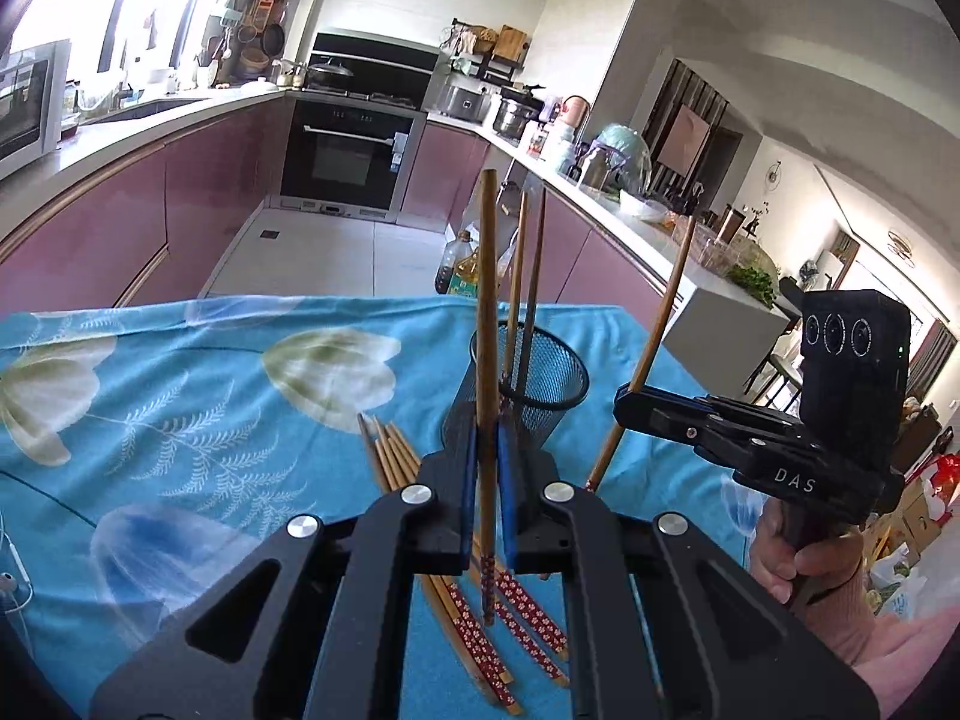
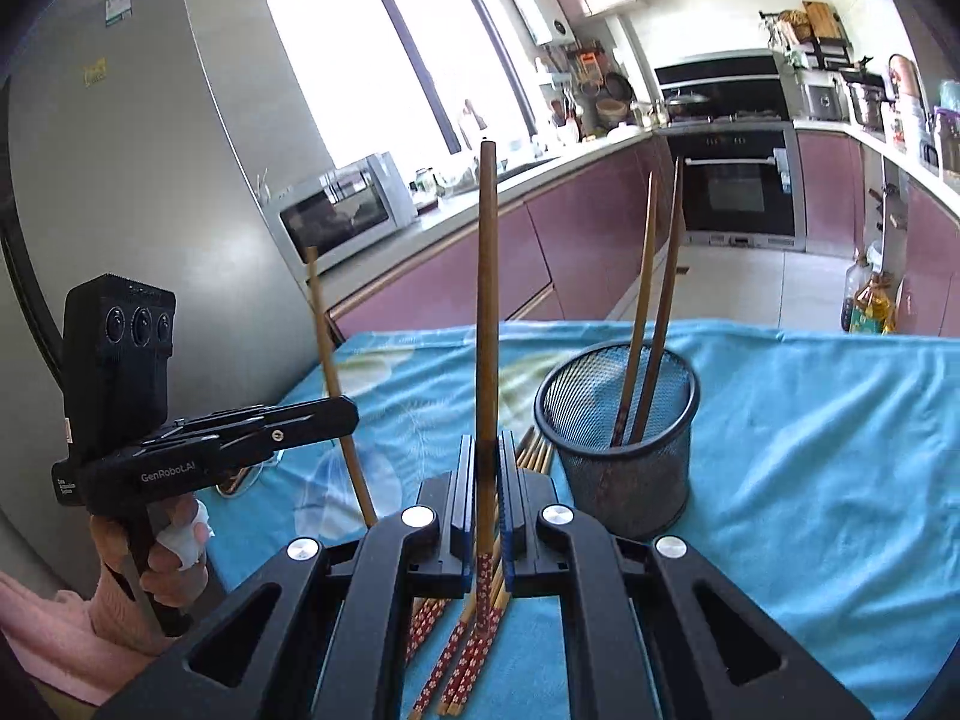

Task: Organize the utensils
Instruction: 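Lift both chopsticks upright and insert them into the mesh cup with both grippers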

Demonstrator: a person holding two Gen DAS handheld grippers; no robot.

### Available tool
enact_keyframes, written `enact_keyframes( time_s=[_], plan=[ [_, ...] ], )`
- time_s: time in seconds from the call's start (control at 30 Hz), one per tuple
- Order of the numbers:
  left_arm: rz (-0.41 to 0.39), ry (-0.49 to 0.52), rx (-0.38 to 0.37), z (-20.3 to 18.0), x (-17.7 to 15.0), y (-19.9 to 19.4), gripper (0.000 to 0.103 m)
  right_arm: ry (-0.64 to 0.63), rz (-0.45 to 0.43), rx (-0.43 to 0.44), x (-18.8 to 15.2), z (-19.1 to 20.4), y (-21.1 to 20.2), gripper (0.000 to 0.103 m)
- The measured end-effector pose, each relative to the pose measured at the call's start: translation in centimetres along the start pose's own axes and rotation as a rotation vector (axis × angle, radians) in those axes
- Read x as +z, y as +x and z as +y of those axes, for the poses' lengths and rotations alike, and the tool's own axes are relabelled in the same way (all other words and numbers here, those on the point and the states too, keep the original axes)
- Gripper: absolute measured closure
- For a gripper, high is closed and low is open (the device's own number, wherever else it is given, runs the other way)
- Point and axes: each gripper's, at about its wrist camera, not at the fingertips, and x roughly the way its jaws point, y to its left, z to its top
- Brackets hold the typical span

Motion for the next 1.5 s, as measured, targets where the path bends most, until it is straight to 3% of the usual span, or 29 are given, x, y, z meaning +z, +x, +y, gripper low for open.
enact_keyframes(
  time_s=[0.37,0.7,1.0,1.3,1.5],
  plan=[
    [-0.112,-0.007,-0.043,-1.4,5.7,-0.4,0.096,-0.033,-0.116,-0.064,4.6,-1.0,-2.1,0.097],
    [-0.18,0.041,-0.036,-3.9,9.8,0.0,0.096,-0.051,-0.169,-0.109,7.4,-1.9,-1.9,0.097],
    [-0.106,0.099,0.02,-5.4,9.7,3.1,0.096,-0.035,-0.137,-0.137,7.3,-3.2,0.0,0.097],
    [0.015,0.173,0.07,-5.8,8.1,7.2,0.096,0.013,-0.018,-0.145,5.7,-4.8,3.0,0.097],
    [0.088,0.171,0.082,-5.0,7.2,10.4,0.095,0.046,0.046,-0.169,5.0,-5.6,4.8,0.095]
  ],
)
